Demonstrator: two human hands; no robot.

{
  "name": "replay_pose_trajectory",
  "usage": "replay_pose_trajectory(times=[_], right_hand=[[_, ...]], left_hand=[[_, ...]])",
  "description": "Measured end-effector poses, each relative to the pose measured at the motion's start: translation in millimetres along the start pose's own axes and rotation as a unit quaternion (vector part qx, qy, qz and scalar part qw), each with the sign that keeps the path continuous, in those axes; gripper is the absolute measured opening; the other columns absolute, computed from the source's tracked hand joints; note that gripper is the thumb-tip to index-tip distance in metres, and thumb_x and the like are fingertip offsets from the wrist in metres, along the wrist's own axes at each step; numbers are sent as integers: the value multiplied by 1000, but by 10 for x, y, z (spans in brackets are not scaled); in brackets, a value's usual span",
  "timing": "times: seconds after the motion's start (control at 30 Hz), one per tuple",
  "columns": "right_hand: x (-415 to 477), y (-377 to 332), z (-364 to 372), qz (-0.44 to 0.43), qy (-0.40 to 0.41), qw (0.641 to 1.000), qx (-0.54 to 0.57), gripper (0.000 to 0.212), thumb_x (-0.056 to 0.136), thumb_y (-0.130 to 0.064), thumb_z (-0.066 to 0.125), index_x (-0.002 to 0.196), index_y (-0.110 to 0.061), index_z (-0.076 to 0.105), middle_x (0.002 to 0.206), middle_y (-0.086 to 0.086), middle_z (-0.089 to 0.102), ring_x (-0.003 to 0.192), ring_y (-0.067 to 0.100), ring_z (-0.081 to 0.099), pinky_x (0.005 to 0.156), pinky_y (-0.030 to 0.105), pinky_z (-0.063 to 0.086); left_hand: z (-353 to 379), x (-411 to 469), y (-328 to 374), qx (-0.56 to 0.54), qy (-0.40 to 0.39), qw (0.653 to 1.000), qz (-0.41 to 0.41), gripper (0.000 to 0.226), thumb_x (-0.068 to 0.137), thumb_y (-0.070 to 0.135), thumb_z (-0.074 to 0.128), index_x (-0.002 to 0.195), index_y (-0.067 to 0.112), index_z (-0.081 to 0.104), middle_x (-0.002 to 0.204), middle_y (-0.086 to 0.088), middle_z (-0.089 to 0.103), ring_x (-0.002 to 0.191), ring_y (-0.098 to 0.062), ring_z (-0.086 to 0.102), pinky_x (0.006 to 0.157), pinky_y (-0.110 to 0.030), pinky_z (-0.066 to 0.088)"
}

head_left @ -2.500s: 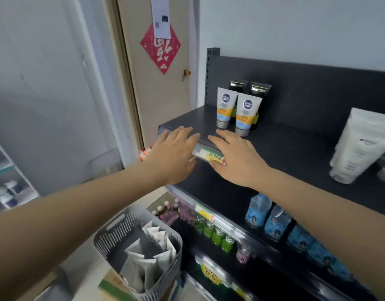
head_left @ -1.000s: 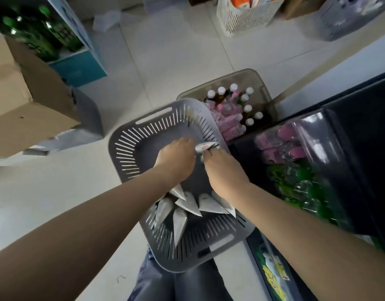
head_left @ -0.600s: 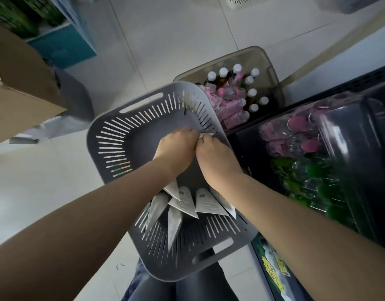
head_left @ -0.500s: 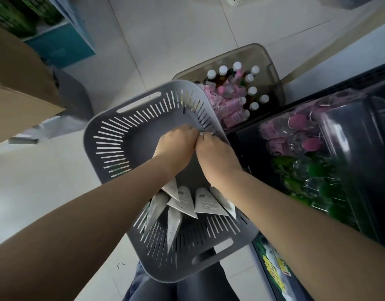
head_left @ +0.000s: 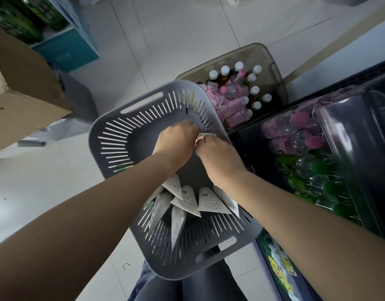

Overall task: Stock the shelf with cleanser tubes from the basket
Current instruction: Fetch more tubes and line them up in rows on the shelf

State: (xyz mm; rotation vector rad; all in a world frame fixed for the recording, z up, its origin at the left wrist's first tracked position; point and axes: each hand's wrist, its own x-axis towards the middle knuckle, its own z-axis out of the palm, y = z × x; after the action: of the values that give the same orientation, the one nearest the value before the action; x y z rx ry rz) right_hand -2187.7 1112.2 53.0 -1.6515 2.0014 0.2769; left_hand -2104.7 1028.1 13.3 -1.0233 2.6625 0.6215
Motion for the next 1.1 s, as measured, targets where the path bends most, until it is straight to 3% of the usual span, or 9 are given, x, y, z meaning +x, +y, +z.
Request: replay_pose_trajectory(times=[0.27,0.5,0.63,0.8,0.93,1.1], right_hand=[[-287,-181,-304,-17,40,999,-8,33,88,7,45,119,-3,52,120,13,56,108,29,55,81,35,45],[-740,-401,-673,-14,96,995,-16,35,86,4,48,119,-6,53,116,10,57,102,27,57,75,32,44],[-1099,-537,-892,14,139,990,6,30,87,1,49,115,-6,55,113,10,58,99,27,58,73,31,41],[-1633,-722,-1154,50,181,982,10,34,87,-5,53,120,-9,53,119,8,56,104,24,55,81,31,45],[-2102,-831,-1326,101,211,972,25,34,84,-7,60,118,-11,55,118,6,58,103,22,56,83,32,47],[-2755,-896,-1520,146,228,963,13,26,87,-4,52,111,-13,58,109,4,60,97,21,60,78,33,50]], left_hand=[[-369,-231,-38,2,53,998,26,9,86,4,55,85,11,61,87,-5,55,77,-29,58,60,-36,43],[-976,-540,65,38,88,993,68,12,85,3,52,87,9,62,89,-6,58,78,-31,59,56,-35,35],[-1349,-771,165,61,92,989,100,15,88,8,51,92,12,64,94,-6,60,81,-34,61,59,-36,43],[-1818,-1157,424,82,96,982,138,17,92,11,48,94,11,65,95,-7,58,87,-32,61,63,-34,41],[-2103,-1508,675,76,105,974,185,21,94,13,44,100,10,64,100,-9,59,92,-34,60,74,-41,50],[-2351,-1904,1055,87,110,956,257,24,96,19,44,104,13,66,105,-7,61,95,-30,62,78,-42,51]])
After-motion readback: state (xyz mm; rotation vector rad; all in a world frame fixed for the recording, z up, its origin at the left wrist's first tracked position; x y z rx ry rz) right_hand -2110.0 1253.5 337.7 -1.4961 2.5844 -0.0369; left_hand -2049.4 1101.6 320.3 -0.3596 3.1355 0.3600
